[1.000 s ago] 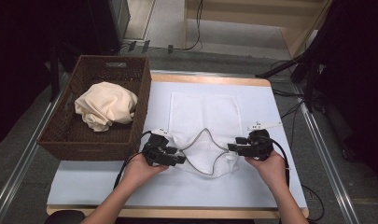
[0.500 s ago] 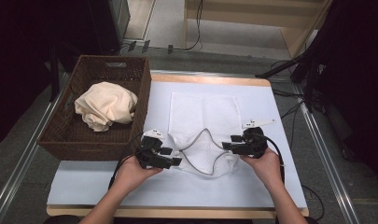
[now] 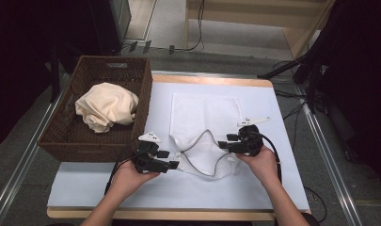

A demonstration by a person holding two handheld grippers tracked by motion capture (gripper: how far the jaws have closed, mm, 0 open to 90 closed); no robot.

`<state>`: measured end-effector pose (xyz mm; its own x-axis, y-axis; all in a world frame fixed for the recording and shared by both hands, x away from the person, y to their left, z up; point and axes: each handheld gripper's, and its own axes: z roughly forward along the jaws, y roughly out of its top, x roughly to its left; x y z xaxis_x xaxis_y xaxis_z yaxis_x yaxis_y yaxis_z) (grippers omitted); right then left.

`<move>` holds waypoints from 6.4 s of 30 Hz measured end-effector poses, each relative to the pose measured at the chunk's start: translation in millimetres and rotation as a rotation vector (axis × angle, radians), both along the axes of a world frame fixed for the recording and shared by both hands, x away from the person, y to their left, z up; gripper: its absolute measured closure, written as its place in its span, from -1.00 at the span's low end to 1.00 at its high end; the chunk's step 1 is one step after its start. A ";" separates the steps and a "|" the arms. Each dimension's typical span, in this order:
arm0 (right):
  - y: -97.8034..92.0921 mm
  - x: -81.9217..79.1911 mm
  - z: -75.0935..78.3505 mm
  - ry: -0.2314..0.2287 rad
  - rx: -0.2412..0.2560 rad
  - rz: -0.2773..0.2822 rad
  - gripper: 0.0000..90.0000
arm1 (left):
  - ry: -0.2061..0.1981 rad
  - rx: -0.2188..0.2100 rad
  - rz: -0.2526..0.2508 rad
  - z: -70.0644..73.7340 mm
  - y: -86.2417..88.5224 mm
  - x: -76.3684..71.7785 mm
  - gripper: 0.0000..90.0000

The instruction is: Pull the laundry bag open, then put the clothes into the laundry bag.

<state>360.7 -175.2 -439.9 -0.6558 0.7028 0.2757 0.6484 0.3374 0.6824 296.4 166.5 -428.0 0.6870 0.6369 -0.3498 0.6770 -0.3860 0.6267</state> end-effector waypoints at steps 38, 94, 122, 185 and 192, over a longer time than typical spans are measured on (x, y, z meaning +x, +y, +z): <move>33.3 29.7 -5.7 0.014 -0.026 0.040 0.05 | 0.004 0.001 0.049 -2.7 22.0 -17.6 -0.15; 40.1 28.4 17.9 -0.078 -0.017 -0.028 0.98 | 0.006 -0.024 0.043 -1.5 20.4 -16.6 -0.15; 36.0 7.6 38.3 -0.089 0.019 0.022 0.98 | -0.014 -0.012 -0.053 41.5 9.7 -12.9 -0.21; 33.4 0.4 30.1 -0.063 0.012 0.018 0.98 | -0.092 0.141 0.148 105.6 149.7 106.9 -0.55; 32.0 -0.8 29.2 -0.060 0.004 0.019 0.98 | -0.102 0.159 0.214 92.9 166.0 123.2 -0.85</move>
